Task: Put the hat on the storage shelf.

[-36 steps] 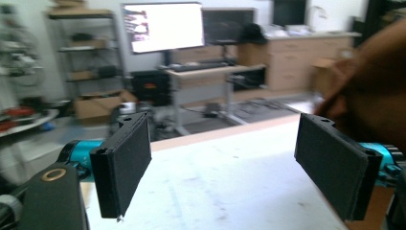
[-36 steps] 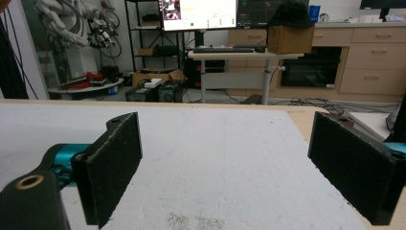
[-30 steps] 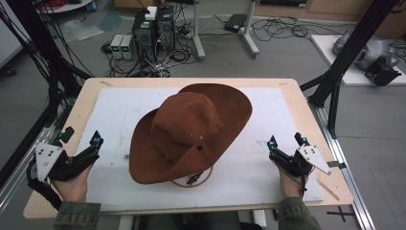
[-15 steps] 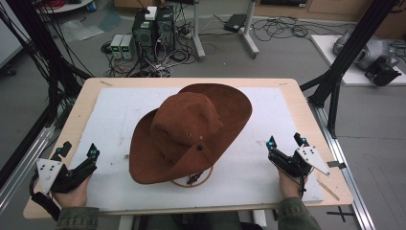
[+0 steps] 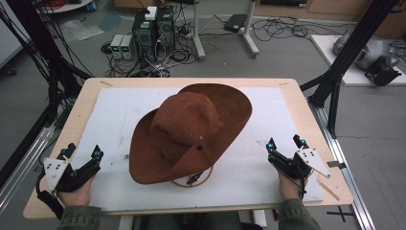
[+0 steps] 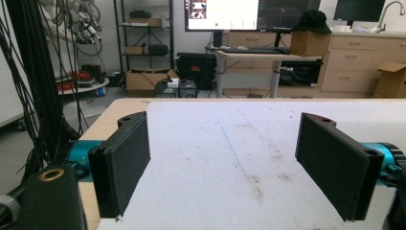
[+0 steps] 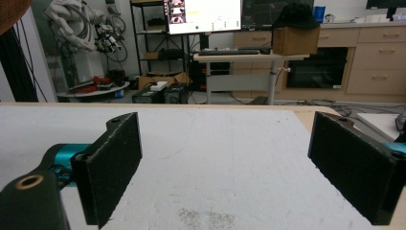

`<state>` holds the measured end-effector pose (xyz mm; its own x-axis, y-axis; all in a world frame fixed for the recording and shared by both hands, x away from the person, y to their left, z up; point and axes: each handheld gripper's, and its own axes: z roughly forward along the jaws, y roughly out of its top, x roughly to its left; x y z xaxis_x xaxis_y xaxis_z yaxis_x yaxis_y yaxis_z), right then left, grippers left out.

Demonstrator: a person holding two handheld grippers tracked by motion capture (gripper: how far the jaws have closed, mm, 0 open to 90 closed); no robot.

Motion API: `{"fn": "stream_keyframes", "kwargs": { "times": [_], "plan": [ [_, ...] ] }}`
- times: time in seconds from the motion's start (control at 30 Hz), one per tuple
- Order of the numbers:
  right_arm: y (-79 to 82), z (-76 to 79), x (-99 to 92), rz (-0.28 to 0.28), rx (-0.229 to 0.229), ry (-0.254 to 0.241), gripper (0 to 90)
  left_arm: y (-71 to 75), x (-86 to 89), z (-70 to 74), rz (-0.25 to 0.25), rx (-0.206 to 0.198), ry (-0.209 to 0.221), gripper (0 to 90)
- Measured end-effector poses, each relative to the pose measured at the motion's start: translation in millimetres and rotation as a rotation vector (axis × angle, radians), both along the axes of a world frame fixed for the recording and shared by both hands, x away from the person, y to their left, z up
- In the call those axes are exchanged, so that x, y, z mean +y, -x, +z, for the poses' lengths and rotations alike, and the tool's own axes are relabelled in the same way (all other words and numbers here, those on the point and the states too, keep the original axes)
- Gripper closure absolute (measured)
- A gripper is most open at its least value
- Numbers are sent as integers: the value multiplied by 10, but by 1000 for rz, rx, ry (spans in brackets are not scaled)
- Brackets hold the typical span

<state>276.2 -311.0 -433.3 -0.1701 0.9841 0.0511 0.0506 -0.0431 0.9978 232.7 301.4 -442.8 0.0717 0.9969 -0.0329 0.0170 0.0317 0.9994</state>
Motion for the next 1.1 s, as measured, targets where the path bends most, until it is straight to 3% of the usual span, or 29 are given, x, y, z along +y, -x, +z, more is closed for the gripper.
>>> {"fn": "stream_keyframes", "kwargs": {
  "times": [0.53,0.67,0.87,1.1],
  "plan": [
    [6,-15,-11,10,13,16,105,-6,1,-2,-8,5,28,199],
    [8,-16,-15,12,18,16,105,-28,22,-29,-46,14,78,199],
    [-16,-26,-29,11,27,18,105,-62,-1,-50,-74,26,78,199],
    [-24,-33,-23,15,28,26,105,-113,-41,-88,-142,46,89,197]
  ]
}}
